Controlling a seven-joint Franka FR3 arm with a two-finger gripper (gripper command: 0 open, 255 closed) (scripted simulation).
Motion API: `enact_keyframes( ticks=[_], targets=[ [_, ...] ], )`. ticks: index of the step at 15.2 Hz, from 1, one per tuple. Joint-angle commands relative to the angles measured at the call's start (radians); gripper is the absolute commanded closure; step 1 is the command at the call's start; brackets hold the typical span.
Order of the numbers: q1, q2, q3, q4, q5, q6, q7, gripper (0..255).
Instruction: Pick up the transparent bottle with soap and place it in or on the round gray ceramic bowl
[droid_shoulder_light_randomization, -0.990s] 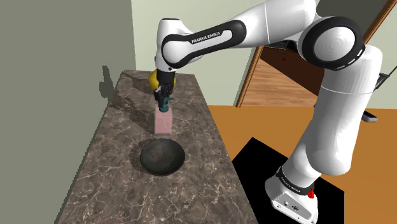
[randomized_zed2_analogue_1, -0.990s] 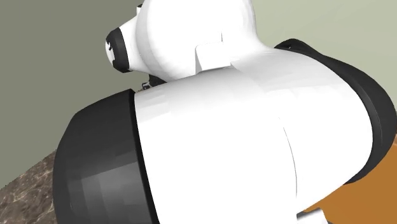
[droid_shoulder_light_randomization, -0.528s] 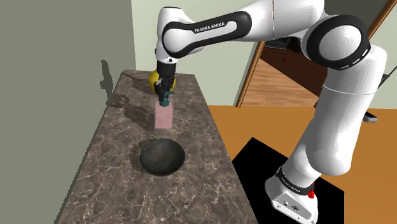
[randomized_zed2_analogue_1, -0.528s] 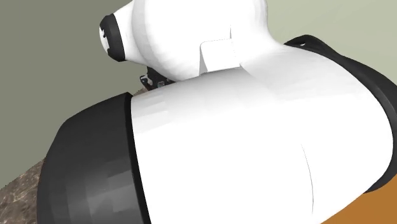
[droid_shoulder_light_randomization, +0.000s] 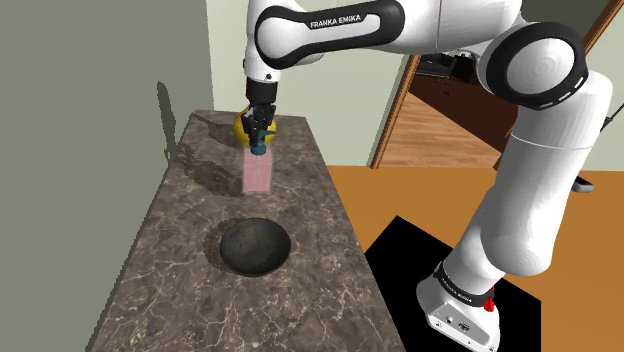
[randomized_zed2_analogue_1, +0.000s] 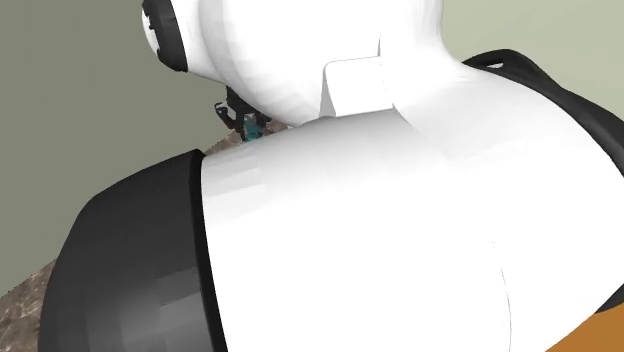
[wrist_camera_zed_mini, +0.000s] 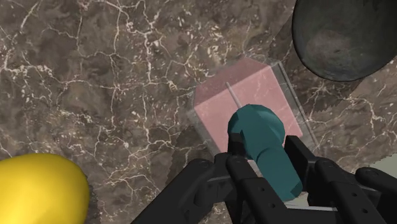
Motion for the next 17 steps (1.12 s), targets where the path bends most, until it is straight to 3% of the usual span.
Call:
enact_keyframes(
  ticks=[1, 7, 17],
  targets=[
    [0.000, -0.006, 0.000, 0.024, 0.001, -0.030, 0.000, 255],
    [0.000, -0.010, 0.001, 0.099, 0.000, -0.109, 0.004, 255],
    [0.090, -0.208, 0.077, -0.049, 0.025, -0.147, 0.172, 255]
  ],
)
